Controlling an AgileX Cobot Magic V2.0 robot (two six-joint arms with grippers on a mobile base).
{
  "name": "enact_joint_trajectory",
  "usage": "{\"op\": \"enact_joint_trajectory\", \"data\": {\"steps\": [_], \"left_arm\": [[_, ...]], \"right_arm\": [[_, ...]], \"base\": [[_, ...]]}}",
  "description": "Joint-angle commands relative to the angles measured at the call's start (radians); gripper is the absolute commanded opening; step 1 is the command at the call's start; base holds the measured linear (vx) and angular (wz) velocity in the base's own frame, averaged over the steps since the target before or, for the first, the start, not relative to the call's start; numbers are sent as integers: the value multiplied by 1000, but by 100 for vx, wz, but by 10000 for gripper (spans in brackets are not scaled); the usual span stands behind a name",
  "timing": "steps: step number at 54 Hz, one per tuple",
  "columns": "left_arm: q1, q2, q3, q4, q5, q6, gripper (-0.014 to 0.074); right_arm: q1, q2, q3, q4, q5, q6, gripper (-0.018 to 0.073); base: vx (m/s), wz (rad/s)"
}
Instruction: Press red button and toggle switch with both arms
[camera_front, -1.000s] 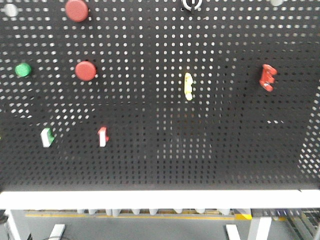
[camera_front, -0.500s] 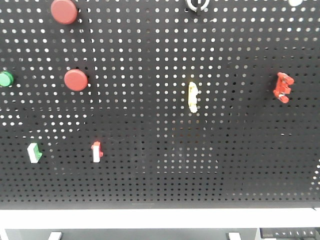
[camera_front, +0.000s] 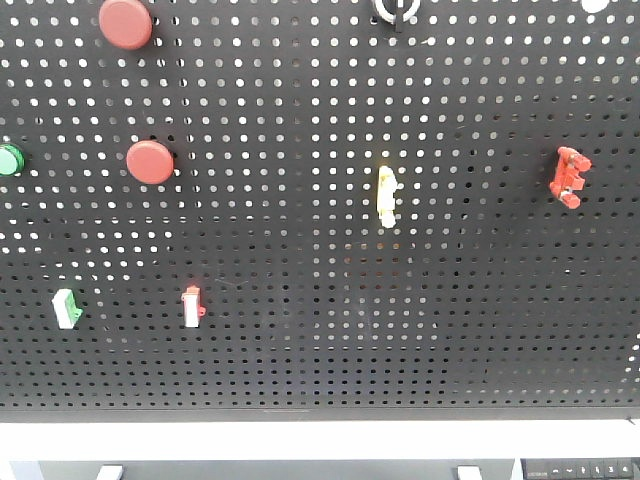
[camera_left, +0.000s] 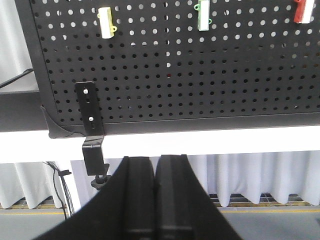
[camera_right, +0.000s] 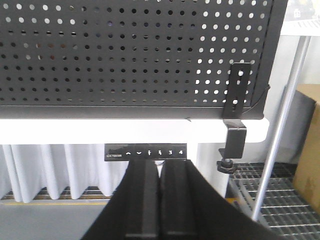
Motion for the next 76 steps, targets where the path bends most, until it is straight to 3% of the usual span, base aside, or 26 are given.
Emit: {"op": "enact_joint_trajectory", "data": {"steps": [1, 15, 26, 33, 41, 52, 61, 69, 76], "left_arm": [[-2, -6, 3, -1, -93, -13, 2], [-2, -6, 3, -1, -213, -18, 2], [-2, -5, -56, -1, -450, -53, 2], [-2, 10, -267, 0, -359, -68, 2], [-2, 157, -595, 1, -146, -31, 2], [-2, 434, -855, 1, 36, 36, 2], [-2, 574, -874, -3, 18, 33, 2], [-6, 638, -884, -8, -164, 33, 2], [-65, 732, -993, -10, -177, 33, 2]], "right_arm": [[0, -3, 6, -33, -83, -11, 2], [0, -3, 6, -38, -245, -3, 2], [0, -3, -43, -9, -514, 62, 2], [0, 38, -267, -15, -405, 89, 2], [0, 215, -558, -15, -201, 87, 2], [0, 461, -776, -15, -171, 87, 2], [0, 596, -793, -9, -217, 87, 2], [0, 650, -793, -2, -284, 114, 2], [0, 671, -793, -4, -348, 116, 2]], "base": [[0, 0], [0, 0], [0, 0], [0, 0], [0, 0], [0, 0], [0, 0], [0, 0], [0, 0]]}}
